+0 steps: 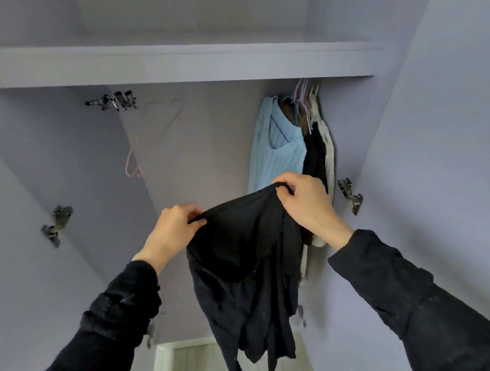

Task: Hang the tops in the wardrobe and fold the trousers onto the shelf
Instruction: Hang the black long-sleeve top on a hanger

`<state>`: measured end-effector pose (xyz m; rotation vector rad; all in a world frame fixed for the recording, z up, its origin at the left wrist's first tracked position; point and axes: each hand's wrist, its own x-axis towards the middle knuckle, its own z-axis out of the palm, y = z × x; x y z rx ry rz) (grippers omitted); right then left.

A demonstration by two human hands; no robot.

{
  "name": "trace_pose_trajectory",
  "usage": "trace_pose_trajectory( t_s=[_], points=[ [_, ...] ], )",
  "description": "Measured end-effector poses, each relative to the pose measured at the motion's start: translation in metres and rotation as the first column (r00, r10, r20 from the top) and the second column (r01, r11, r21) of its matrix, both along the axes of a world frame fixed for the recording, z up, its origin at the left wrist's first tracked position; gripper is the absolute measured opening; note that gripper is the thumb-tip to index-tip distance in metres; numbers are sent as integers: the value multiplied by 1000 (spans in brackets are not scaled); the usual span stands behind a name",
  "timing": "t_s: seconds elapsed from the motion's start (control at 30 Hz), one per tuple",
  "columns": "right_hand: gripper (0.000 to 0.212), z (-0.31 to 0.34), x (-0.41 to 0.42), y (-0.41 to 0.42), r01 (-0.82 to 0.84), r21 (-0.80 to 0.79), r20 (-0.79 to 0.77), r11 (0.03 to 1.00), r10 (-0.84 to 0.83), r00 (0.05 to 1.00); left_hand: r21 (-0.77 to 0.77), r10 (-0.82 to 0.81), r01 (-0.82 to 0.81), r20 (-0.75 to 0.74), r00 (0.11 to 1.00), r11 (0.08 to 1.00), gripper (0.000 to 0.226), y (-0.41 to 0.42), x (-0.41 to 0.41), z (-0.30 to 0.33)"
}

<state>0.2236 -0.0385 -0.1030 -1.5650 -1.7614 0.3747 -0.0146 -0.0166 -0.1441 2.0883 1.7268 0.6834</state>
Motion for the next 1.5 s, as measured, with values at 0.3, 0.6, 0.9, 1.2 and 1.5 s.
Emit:
trace_pose_trajectory(
  t_s=[0.3,0.6,0.9,1.2,1.5],
  points=[
    [21,-10,-19,73,65,8,144,998,-66,987,-151,69,-76,-47,996,986,11,39,-61,-14],
    [26,-38,-54,131,98,-11,481,995,-81,873,-79,200,-210,-124,972,975,18,99,-127,-31],
    [24,-28,-113,164,-91,-105,145,990,105,984,-63,48,-36,203,978,997,14,127,-105,-38],
    [23,-4,-128,180,-353,-111,-146,929,337,930,-5,-148,149,117,982,989,50,155,-71,-47],
    [20,20,-106,186,-365,-56,-347,929,325,880,-148,-124,127,27,992,981,18,152,-49,-70]
  ],
)
